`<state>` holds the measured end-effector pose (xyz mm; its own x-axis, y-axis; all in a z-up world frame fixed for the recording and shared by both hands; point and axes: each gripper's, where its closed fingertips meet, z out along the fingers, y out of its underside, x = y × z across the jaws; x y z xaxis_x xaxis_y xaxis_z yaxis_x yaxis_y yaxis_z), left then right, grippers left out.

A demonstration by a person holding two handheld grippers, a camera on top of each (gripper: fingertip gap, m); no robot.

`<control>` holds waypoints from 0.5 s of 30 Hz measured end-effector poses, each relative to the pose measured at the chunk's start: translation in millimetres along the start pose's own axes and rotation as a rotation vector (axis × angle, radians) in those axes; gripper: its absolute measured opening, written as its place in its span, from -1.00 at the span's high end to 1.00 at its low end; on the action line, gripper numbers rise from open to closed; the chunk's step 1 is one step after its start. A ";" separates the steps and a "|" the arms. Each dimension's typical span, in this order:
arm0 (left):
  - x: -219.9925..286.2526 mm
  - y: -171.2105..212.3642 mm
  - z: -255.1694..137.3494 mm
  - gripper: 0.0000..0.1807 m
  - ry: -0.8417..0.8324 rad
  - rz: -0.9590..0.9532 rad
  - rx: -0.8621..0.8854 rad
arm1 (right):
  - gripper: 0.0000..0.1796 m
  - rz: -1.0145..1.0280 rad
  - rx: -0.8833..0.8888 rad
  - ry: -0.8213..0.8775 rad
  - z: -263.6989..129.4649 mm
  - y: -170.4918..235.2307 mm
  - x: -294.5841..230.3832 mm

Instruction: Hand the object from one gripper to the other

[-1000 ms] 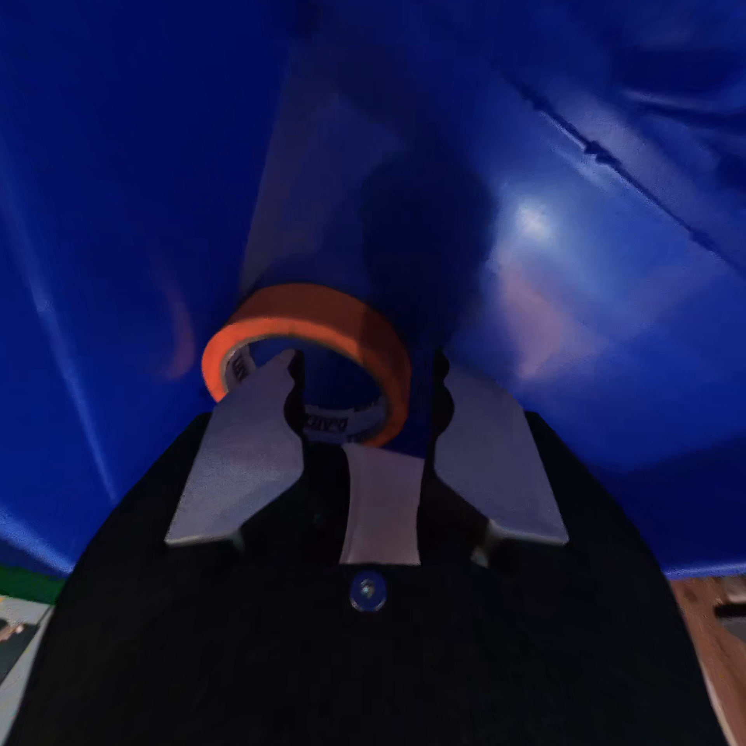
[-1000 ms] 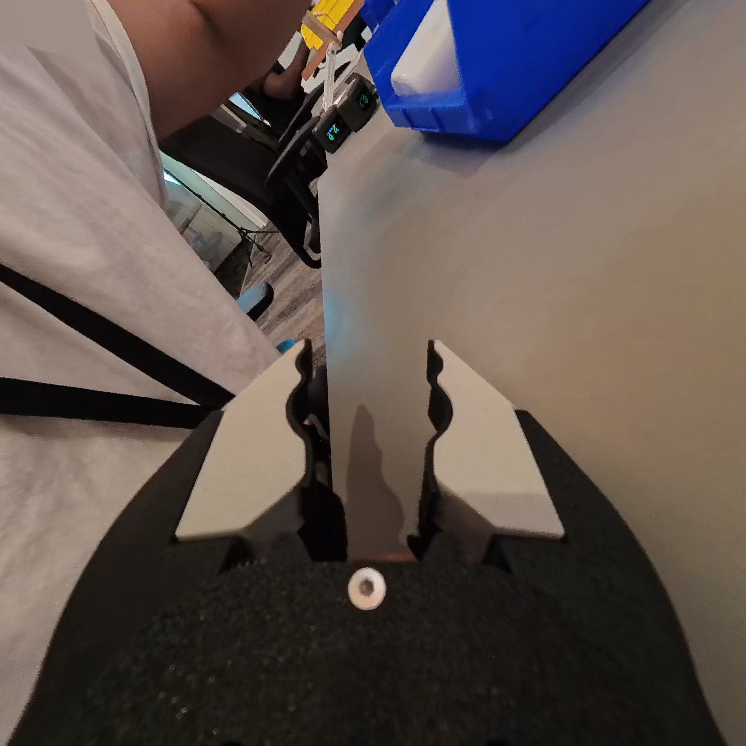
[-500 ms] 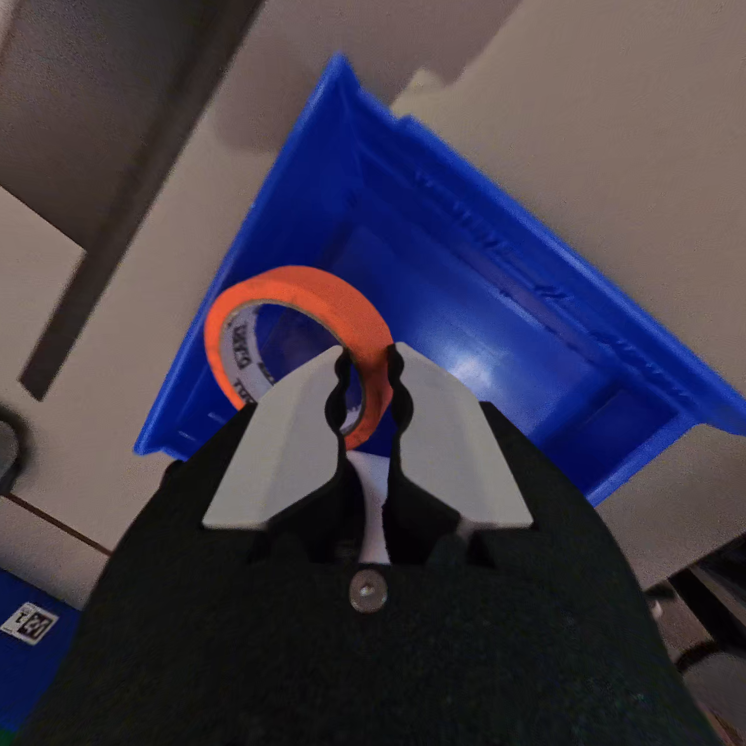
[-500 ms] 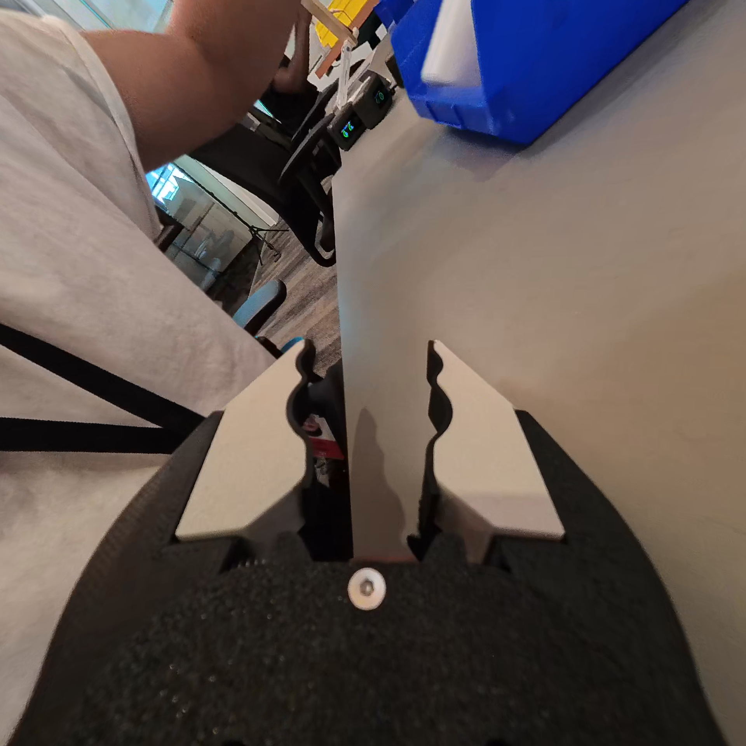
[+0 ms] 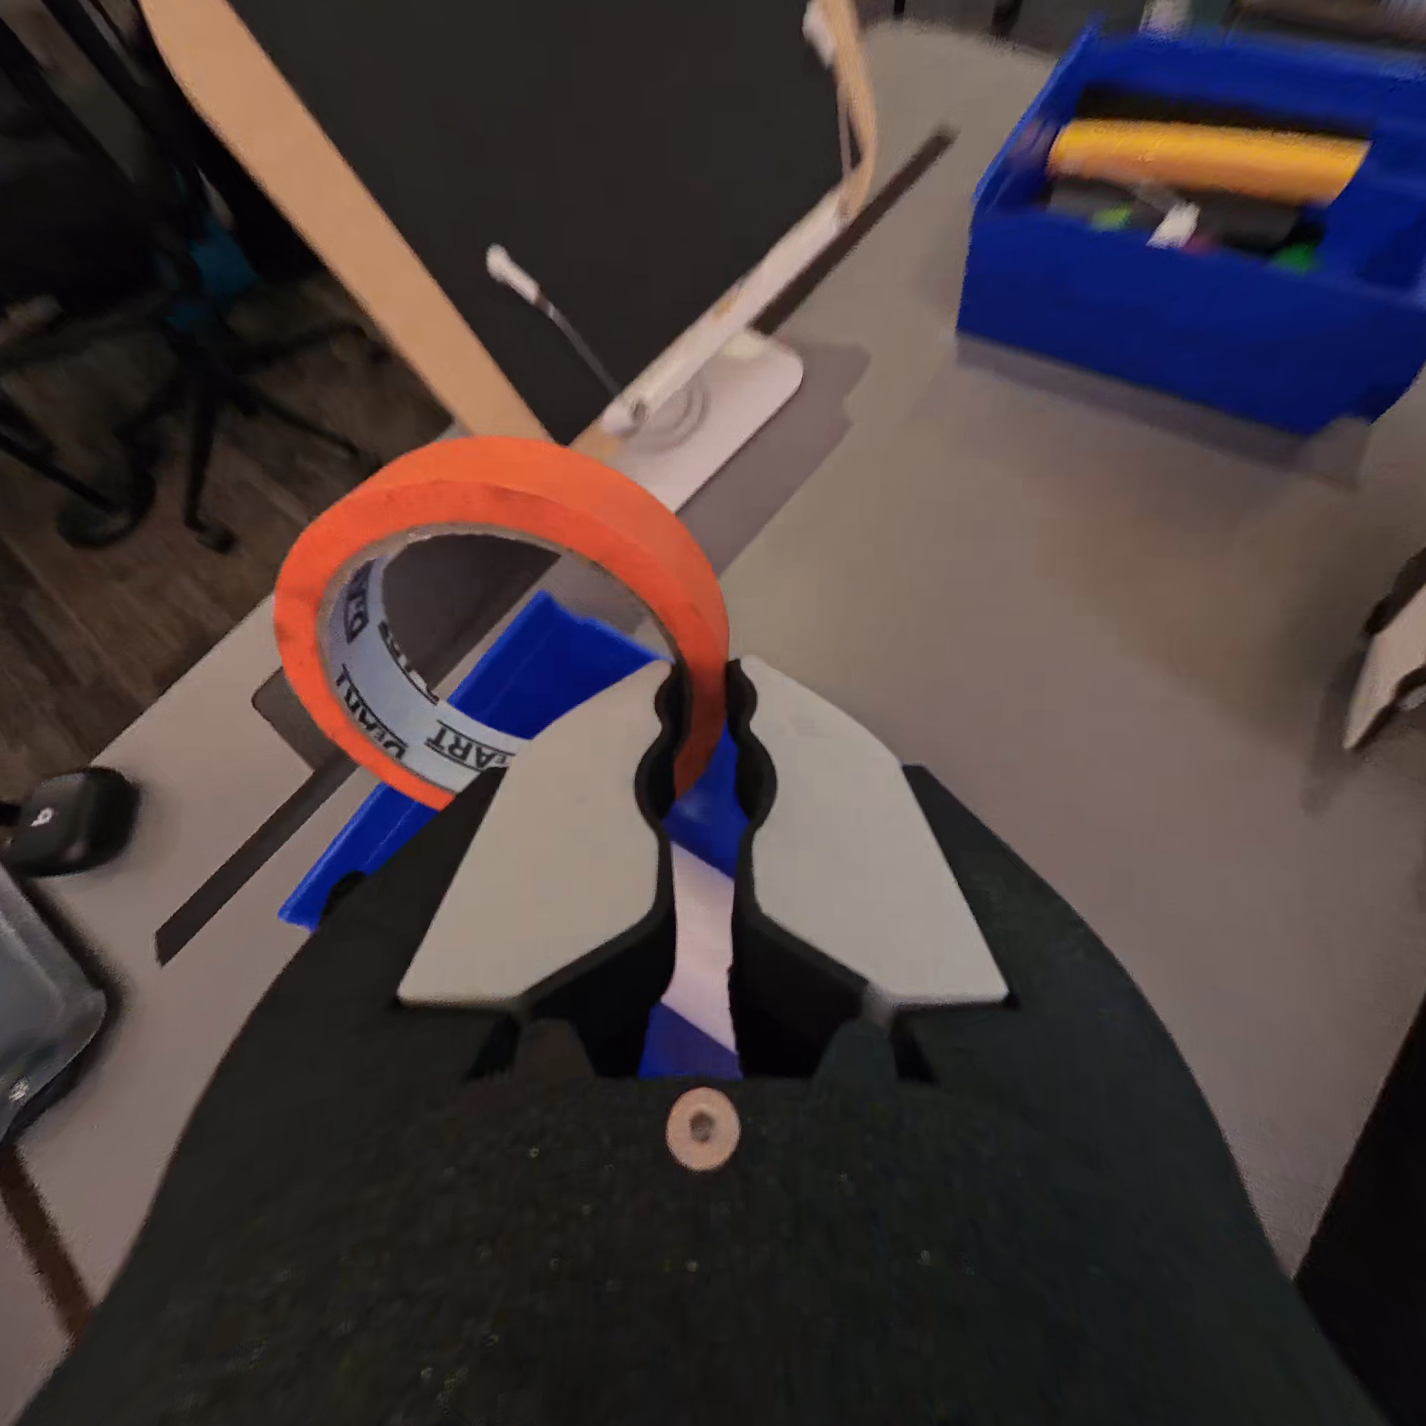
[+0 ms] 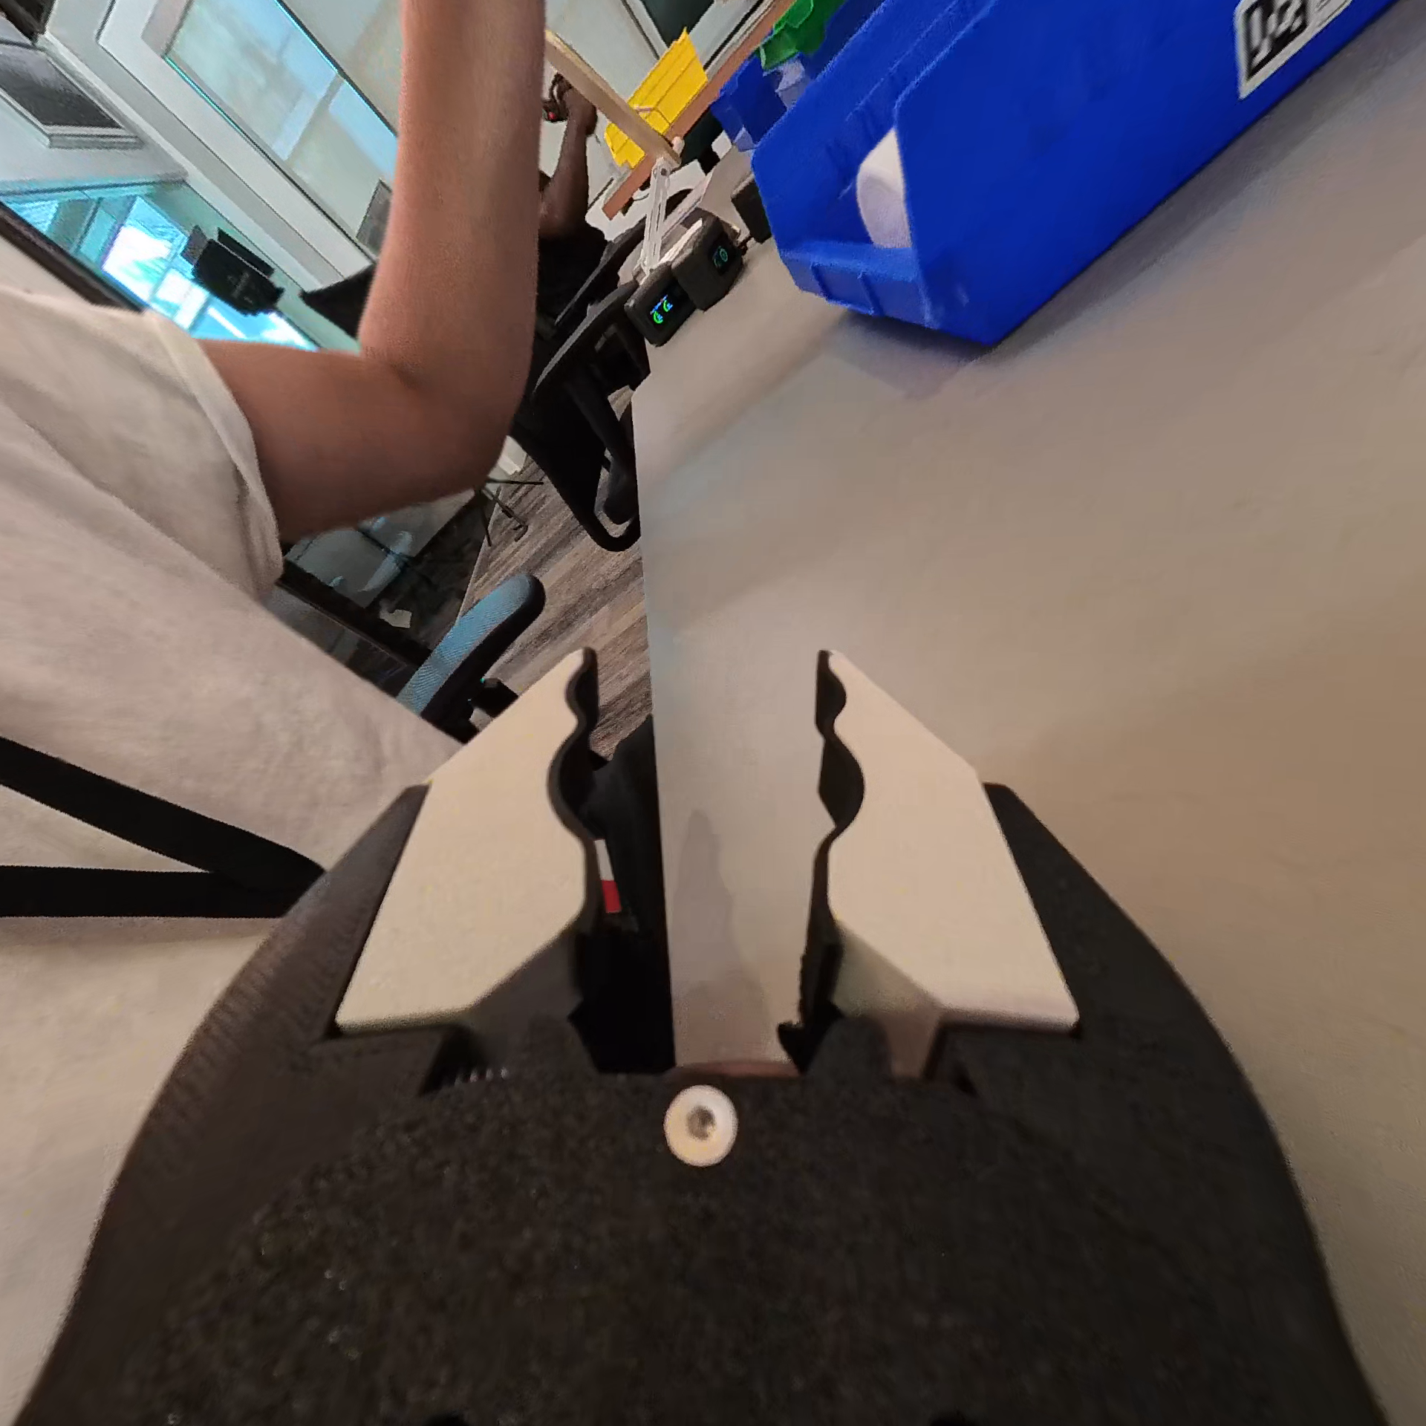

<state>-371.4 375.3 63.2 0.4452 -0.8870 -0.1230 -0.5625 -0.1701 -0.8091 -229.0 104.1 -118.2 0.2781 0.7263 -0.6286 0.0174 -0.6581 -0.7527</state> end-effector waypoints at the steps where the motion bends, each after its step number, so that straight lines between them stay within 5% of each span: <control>1: 13.1 -4.3 -8.3 0.89 0.002 -0.010 0.067 | 0.37 -0.013 0.003 0.007 -1.3 -2.3 2.0; 4: 62.6 -1.0 -15.7 0.89 0.070 -0.052 0.203 | 0.37 -0.057 0.026 0.042 -7.0 -18.7 11.0; 10: 175.7 10.4 -3.5 0.89 0.527 -0.268 0.466 | 0.36 -0.334 0.127 0.172 -16.9 -73.5 28.9; 15: 237.3 -0.2 -12.4 0.89 0.958 -0.448 0.676 | 0.36 -0.388 0.250 -0.034 -3.0 -107.9 -11.8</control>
<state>-274.3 159.5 41.3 -0.3391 -0.8119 0.4751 0.1029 -0.5341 -0.8392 -231.3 166.0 -29.0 0.2653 0.9182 -0.2941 -0.1193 -0.2714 -0.9550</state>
